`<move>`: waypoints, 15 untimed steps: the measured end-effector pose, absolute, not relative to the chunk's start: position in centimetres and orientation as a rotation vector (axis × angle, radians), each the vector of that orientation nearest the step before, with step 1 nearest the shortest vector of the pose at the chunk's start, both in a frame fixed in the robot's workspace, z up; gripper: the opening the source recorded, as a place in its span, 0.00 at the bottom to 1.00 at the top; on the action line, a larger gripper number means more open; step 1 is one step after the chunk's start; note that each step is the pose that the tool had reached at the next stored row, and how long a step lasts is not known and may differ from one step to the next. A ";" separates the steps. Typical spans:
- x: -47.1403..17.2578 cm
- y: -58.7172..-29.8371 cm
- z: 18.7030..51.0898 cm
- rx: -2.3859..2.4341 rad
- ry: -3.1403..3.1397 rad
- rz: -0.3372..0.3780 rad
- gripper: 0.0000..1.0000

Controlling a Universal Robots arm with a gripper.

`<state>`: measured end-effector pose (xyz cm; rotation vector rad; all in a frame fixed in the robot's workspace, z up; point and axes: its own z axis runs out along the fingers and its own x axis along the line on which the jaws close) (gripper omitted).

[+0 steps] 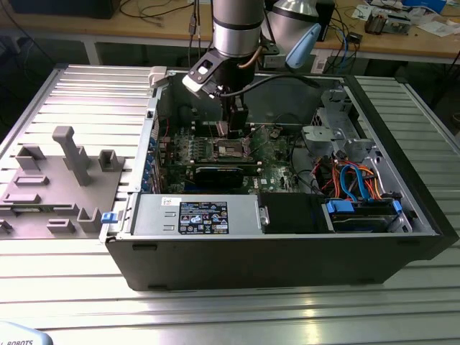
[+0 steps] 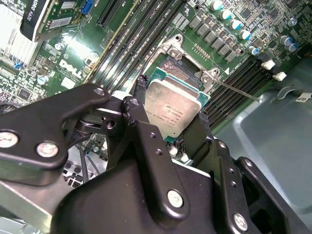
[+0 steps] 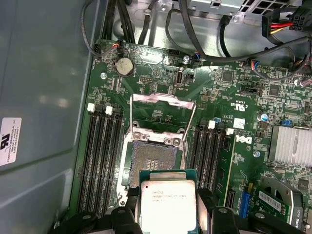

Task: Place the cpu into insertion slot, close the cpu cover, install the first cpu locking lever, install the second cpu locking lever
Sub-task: 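Place the cpu into insertion slot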

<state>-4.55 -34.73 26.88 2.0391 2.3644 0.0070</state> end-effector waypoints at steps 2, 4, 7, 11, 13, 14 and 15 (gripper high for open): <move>-4.5 -34.7 26.9 2.047 2.358 0.007 0.55; -4.5 -34.7 26.9 2.053 2.352 0.007 0.55; -4.5 -34.7 26.9 2.061 2.345 0.007 0.55; -4.5 -34.7 26.9 2.074 2.334 0.007 0.55; -4.5 -34.7 26.9 2.080 2.328 0.006 0.55; -4.5 -34.7 26.9 2.082 2.327 0.006 0.55; -4.5 -34.7 26.9 2.085 2.324 0.006 0.55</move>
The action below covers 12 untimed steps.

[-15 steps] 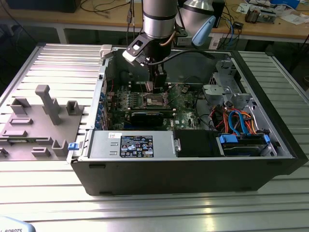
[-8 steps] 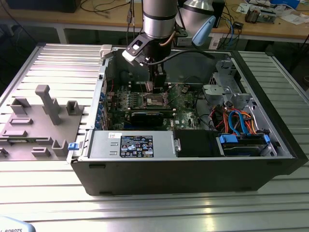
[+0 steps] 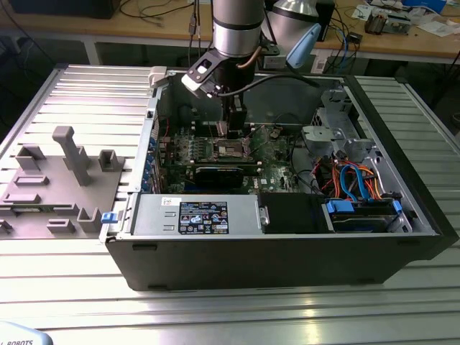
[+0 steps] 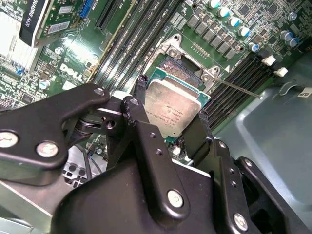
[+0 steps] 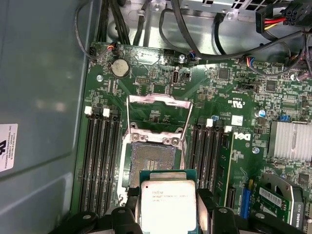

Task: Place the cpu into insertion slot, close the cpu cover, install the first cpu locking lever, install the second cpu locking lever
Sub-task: 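Place the cpu into insertion slot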

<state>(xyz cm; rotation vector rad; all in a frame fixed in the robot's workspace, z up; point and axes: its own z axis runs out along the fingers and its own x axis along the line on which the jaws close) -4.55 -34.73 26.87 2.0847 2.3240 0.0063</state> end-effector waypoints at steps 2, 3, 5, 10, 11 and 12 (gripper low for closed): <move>-4.5 -34.7 26.9 2.091 2.318 0.006 0.55; -4.5 -34.7 26.9 2.096 2.314 0.006 0.55; -4.5 -34.7 26.9 2.102 2.309 0.006 0.55; -4.5 -34.7 26.9 2.129 2.284 0.006 0.55; -4.5 -34.7 26.8 2.132 2.281 0.006 0.55; -4.5 -34.7 26.8 2.137 2.276 0.006 0.55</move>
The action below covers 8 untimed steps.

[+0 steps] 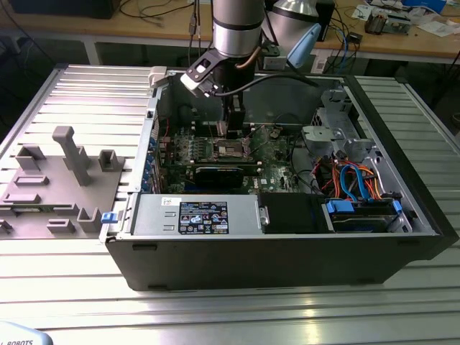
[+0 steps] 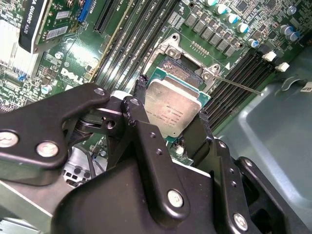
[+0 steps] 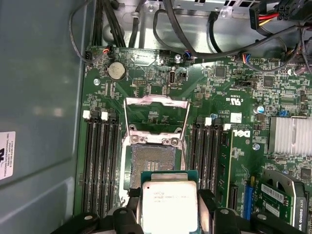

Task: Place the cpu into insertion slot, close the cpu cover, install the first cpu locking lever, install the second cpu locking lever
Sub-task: 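Place the cpu into insertion slot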

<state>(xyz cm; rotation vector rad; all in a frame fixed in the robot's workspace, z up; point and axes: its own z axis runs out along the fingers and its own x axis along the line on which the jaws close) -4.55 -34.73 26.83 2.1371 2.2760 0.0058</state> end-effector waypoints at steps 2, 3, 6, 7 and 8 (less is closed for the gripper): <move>-4.5 -34.7 26.8 2.148 2.266 0.006 0.55; -4.5 -34.7 26.8 2.155 2.259 0.005 0.55; -4.5 -34.7 26.8 2.175 2.240 0.005 0.55; -4.5 -34.7 26.8 2.182 2.233 0.005 0.55; -4.5 -34.7 26.8 2.186 2.229 0.005 0.55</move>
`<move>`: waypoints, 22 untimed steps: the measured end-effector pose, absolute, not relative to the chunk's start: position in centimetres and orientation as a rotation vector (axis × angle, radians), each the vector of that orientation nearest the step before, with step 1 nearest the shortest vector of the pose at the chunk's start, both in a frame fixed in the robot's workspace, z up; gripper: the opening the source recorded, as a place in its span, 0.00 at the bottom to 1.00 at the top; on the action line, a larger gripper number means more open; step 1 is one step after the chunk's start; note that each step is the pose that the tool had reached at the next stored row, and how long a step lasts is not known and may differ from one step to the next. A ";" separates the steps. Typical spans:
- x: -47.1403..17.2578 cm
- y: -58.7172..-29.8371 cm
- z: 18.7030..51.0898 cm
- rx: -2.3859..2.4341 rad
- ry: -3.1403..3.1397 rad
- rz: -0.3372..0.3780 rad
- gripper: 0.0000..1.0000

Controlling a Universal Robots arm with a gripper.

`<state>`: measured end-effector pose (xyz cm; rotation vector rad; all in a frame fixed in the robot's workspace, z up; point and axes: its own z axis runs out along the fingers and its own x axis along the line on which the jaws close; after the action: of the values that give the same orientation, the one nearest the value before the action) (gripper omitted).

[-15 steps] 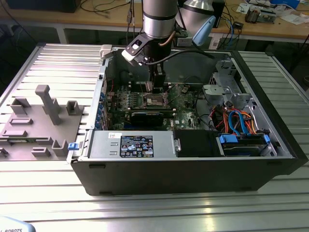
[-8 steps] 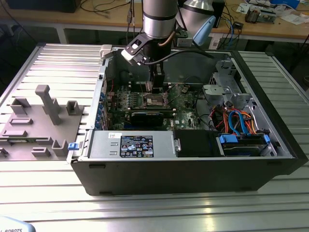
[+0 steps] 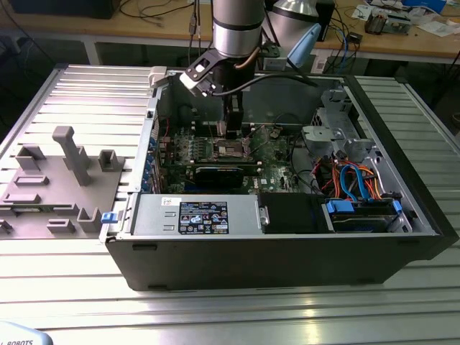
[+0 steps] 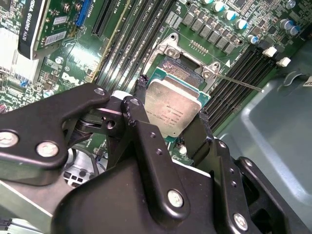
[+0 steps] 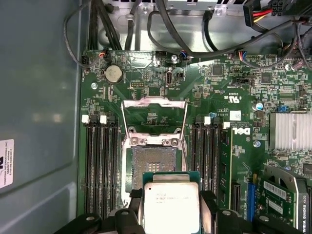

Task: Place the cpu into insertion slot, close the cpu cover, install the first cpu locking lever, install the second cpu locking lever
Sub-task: 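Place the cpu into insertion slot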

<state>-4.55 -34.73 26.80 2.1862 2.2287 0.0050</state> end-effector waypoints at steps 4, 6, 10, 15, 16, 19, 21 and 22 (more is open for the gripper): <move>-4.5 -34.7 26.8 2.189 2.226 0.005 0.55; -4.5 -34.7 26.8 2.189 2.226 0.005 0.55; -4.5 -34.7 26.6 2.189 2.226 0.005 0.55; -4.5 -34.7 26.5 2.189 2.226 0.005 0.55; -4.5 -34.7 26.5 2.189 2.226 0.005 0.55; -4.5 -34.7 26.4 2.189 2.226 0.005 0.55; -4.5 -34.7 26.3 2.189 2.226 0.005 0.55; -4.5 -34.7 26.3 2.189 2.226 0.005 0.55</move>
<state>-4.55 -34.73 26.31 2.1893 2.2257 0.0050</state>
